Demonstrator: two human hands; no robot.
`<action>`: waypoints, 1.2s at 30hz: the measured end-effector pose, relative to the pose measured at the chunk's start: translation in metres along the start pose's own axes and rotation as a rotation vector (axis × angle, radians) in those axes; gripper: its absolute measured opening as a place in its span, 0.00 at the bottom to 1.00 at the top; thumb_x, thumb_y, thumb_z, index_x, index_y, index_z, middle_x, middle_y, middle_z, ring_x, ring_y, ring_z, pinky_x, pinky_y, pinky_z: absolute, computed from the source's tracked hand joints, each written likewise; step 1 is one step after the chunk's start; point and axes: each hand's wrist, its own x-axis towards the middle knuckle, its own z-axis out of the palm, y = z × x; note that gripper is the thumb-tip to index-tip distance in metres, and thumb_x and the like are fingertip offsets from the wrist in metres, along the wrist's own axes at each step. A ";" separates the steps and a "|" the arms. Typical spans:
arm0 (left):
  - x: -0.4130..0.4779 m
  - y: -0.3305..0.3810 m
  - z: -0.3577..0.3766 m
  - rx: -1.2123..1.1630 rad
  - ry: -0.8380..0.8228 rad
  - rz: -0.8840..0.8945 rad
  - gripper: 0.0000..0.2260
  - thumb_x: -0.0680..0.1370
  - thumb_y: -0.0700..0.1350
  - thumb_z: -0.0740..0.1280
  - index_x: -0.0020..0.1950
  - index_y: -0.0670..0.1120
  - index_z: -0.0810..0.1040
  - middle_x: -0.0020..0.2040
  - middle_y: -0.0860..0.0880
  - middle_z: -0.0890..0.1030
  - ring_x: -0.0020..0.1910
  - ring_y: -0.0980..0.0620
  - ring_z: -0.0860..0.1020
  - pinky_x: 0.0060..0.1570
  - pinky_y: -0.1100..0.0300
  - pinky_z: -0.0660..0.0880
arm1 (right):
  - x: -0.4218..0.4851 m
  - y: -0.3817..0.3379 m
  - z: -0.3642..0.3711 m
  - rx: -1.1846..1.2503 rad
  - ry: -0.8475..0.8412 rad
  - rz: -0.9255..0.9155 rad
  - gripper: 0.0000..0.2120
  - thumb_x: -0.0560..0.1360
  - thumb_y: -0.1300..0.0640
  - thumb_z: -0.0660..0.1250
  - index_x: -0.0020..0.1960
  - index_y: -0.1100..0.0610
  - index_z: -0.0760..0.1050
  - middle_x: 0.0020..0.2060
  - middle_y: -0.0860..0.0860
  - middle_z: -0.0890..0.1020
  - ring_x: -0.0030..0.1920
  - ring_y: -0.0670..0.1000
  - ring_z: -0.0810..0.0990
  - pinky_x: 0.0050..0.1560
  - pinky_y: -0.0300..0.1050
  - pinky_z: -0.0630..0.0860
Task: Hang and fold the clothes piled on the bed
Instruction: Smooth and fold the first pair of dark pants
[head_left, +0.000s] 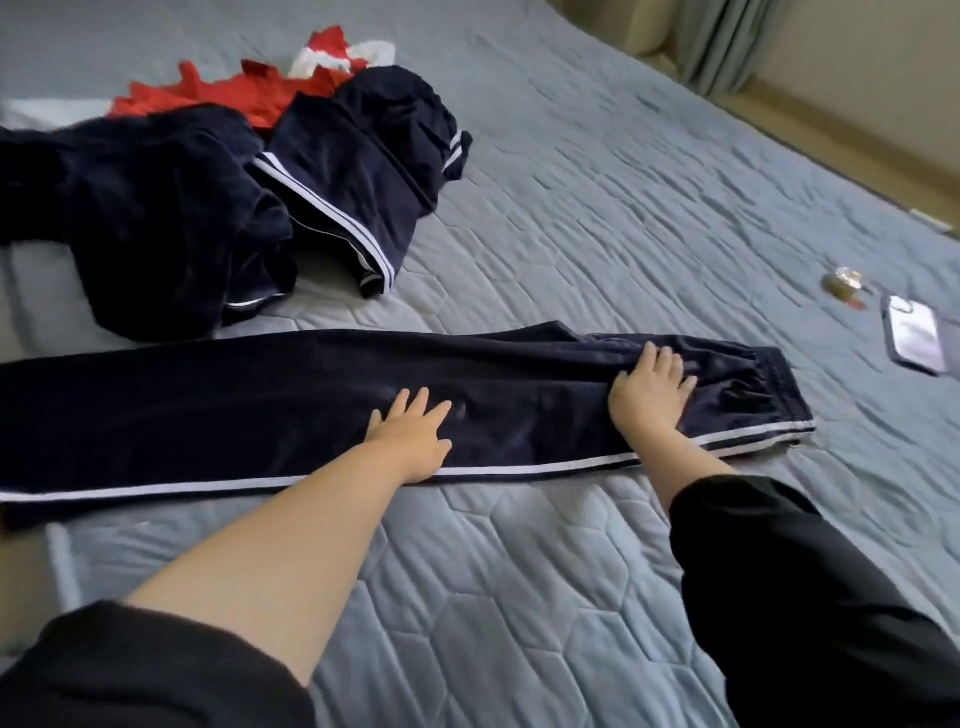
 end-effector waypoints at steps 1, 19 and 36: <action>-0.004 -0.014 -0.001 0.015 0.002 -0.021 0.26 0.82 0.53 0.53 0.78 0.57 0.46 0.79 0.51 0.41 0.77 0.48 0.39 0.73 0.43 0.44 | -0.011 -0.021 0.010 0.009 -0.025 -0.063 0.28 0.81 0.51 0.52 0.77 0.58 0.51 0.77 0.57 0.53 0.77 0.56 0.49 0.73 0.61 0.45; -0.078 -0.258 0.021 -0.305 0.247 -0.472 0.24 0.83 0.54 0.51 0.78 0.55 0.50 0.79 0.54 0.44 0.77 0.51 0.41 0.74 0.46 0.45 | -0.202 -0.287 0.087 -0.007 -0.341 -0.685 0.28 0.82 0.44 0.45 0.78 0.51 0.43 0.78 0.54 0.44 0.77 0.55 0.41 0.74 0.59 0.42; -0.102 -0.377 0.013 -2.017 0.797 -0.999 0.17 0.77 0.47 0.67 0.62 0.39 0.76 0.60 0.43 0.78 0.57 0.43 0.77 0.59 0.53 0.74 | -0.239 -0.341 0.118 -0.155 -0.338 -0.749 0.31 0.79 0.38 0.45 0.77 0.44 0.39 0.78 0.51 0.41 0.77 0.55 0.38 0.70 0.70 0.43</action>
